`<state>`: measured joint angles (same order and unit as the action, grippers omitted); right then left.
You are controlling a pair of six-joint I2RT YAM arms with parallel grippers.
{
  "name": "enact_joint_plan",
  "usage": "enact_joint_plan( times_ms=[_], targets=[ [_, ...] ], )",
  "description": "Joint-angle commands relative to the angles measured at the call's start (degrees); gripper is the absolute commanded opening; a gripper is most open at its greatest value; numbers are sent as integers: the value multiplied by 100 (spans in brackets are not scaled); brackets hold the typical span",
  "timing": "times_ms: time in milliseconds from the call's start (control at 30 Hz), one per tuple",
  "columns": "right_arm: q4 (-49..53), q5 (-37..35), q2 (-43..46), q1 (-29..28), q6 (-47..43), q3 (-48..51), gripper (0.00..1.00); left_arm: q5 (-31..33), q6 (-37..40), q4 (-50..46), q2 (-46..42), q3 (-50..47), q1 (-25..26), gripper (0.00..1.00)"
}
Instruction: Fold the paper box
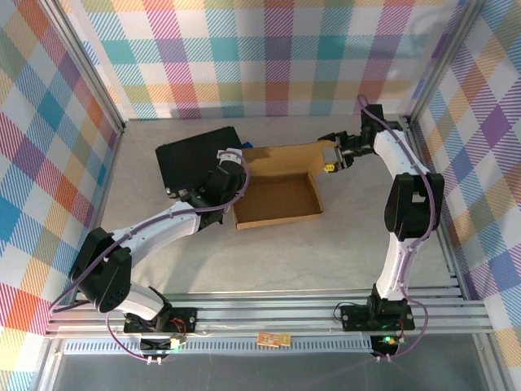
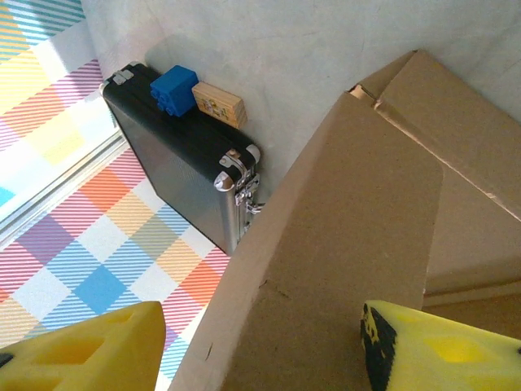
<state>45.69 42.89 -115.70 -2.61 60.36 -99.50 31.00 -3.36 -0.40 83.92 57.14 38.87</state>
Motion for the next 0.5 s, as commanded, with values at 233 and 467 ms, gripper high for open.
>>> enact_joint_plan(
  times_ms=[233, 467],
  targets=[
    [-684, 472, 196, -226, 749, 361, 62, -86, -94, 359, 2, 91, 85, 0],
    [-1196, 650, 366, -283, 1393, 777, 63, -76, -200, 503, -31, -1, 81, 0]
  ],
)
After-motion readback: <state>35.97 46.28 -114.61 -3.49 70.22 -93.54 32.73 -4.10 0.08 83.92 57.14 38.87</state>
